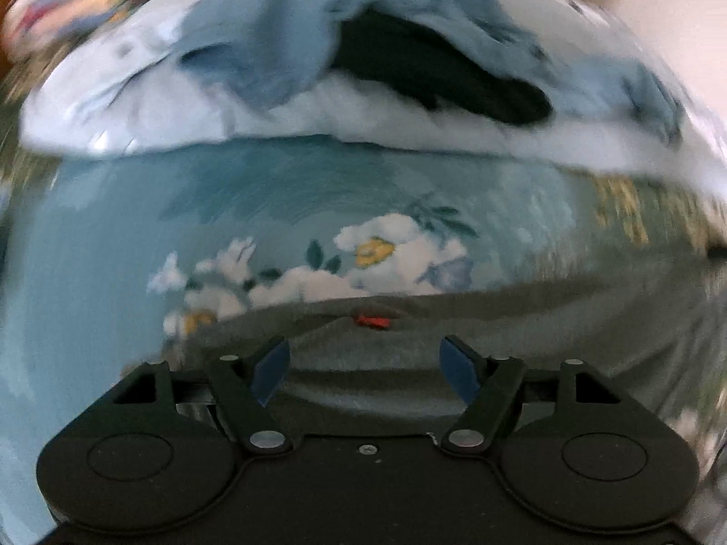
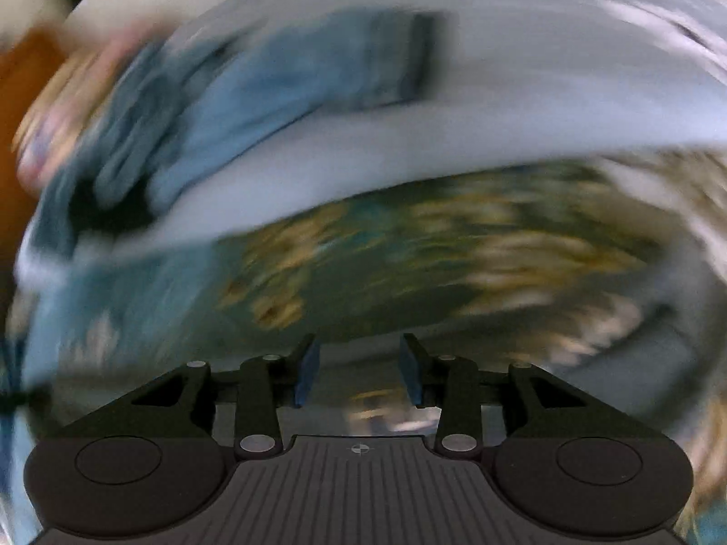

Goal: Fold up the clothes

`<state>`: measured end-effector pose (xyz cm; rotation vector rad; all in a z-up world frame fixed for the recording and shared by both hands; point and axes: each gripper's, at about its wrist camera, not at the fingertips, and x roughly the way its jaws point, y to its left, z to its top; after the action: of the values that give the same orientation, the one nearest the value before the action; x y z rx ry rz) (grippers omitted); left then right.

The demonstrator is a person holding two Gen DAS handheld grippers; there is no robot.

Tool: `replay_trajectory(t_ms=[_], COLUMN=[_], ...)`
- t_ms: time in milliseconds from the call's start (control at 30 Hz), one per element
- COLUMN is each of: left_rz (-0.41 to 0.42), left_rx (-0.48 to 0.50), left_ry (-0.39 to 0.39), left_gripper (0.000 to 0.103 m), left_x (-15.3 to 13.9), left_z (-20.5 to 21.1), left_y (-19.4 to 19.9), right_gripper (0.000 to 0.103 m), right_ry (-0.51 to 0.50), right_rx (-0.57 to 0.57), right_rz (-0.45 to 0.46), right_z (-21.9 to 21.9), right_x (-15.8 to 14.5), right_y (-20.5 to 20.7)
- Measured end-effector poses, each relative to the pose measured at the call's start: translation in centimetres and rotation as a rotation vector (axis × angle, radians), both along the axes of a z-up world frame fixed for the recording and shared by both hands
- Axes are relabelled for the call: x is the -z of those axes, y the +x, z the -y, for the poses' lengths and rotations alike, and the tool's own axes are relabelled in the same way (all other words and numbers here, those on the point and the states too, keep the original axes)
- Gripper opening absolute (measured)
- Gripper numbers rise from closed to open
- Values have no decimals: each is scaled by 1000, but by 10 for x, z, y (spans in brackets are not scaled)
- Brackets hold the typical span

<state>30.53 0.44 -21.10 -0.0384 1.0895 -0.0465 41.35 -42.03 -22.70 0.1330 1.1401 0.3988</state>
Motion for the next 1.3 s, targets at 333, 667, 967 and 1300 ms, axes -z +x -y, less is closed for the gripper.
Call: replay_trajectory(t_ms=[333,667,967,1300], left_rz=[-46,-59,34,20], left_rx=[348,398,301,243], left_ry=[68,68,62,48], left_gripper=[69,19,5,6], left_x=[25,37,20,25], left_z=[27,36,32,29], left_y=[19,22,31,46], right_gripper=[35,7,1,2], right_ry=[-302,-343,-318,-290], right_rx=[-472,-464,-372,-365], right_rz=[29,7,88,83], right_z=[-99,-105,-105,-104], right_x=[16,21,8,-4], right_y=[3,-2,14,40])
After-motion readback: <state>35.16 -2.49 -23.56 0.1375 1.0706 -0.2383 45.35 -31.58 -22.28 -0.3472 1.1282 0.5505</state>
